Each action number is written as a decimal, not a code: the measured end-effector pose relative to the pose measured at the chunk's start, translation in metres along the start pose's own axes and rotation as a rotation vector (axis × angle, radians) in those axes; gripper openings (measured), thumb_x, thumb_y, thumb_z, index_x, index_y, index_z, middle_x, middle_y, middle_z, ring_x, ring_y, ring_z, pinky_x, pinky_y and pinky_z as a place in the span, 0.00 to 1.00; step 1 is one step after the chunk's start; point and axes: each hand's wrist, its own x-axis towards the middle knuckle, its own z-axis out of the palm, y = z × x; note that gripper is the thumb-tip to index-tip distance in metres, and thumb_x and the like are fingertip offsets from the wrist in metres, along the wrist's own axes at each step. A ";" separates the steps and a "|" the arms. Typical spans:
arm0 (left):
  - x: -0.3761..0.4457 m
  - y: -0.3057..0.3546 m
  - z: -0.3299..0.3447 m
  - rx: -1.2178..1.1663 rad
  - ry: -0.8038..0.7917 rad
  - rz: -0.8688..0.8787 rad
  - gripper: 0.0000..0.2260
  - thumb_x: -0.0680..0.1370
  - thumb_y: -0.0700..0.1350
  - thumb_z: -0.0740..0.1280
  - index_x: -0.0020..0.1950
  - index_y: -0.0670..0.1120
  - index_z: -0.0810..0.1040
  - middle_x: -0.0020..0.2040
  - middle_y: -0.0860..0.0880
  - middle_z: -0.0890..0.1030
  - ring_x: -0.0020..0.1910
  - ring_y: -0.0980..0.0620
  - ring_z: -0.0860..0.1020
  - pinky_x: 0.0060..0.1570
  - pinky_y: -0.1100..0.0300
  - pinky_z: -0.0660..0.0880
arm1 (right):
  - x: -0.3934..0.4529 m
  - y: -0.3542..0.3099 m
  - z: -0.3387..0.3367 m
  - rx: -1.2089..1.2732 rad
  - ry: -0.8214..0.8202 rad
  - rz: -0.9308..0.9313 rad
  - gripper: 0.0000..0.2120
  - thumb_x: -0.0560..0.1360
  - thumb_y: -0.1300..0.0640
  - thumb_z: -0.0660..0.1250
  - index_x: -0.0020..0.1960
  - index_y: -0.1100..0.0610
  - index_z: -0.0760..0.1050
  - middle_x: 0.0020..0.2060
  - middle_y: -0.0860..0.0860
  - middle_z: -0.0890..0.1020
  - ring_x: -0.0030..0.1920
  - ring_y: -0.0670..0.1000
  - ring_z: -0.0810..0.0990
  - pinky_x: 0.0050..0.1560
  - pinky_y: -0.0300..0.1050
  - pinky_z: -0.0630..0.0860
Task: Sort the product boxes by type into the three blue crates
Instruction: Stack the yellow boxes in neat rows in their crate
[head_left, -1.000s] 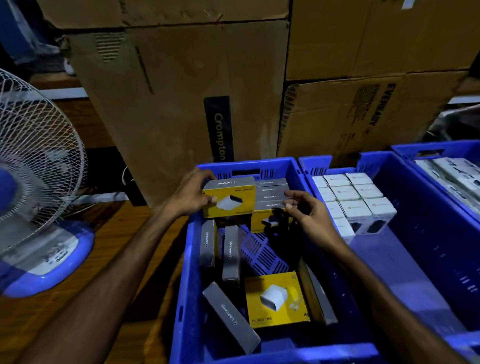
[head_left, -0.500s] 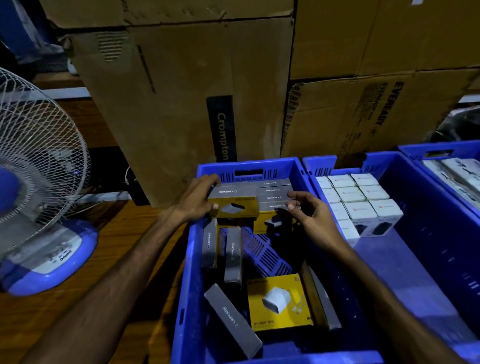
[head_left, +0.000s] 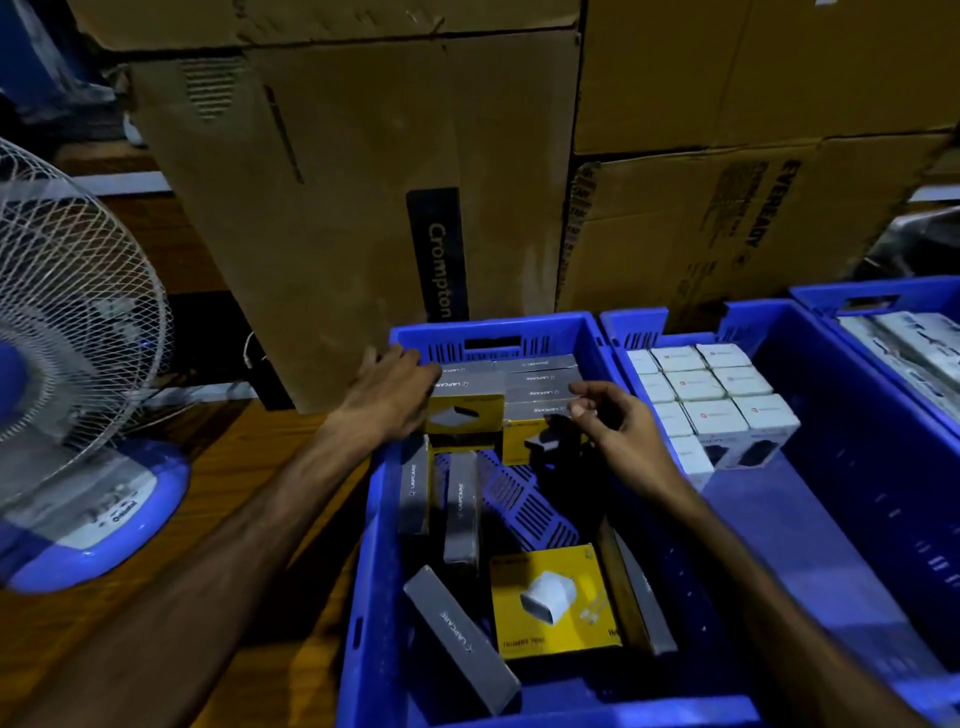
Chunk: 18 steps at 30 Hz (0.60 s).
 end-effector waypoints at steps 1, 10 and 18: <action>0.001 0.001 0.001 0.001 -0.012 0.001 0.14 0.80 0.49 0.67 0.65 0.51 0.74 0.61 0.46 0.77 0.63 0.45 0.73 0.64 0.45 0.68 | 0.000 0.000 0.000 -0.018 0.013 -0.016 0.12 0.83 0.64 0.66 0.65 0.61 0.77 0.54 0.57 0.82 0.43 0.35 0.84 0.41 0.30 0.78; 0.007 0.013 0.024 0.292 -0.018 -0.039 0.19 0.80 0.54 0.64 0.68 0.48 0.76 0.62 0.43 0.77 0.64 0.42 0.72 0.61 0.44 0.70 | 0.003 0.009 -0.011 -0.377 0.269 -0.207 0.08 0.78 0.56 0.67 0.54 0.51 0.83 0.49 0.47 0.85 0.50 0.49 0.84 0.52 0.48 0.80; 0.007 0.039 0.029 0.031 0.058 0.035 0.11 0.80 0.45 0.69 0.60 0.44 0.81 0.60 0.44 0.79 0.59 0.42 0.79 0.60 0.45 0.79 | 0.014 0.018 -0.022 -0.281 0.302 -0.112 0.07 0.79 0.60 0.69 0.50 0.50 0.83 0.43 0.47 0.85 0.47 0.48 0.84 0.52 0.45 0.79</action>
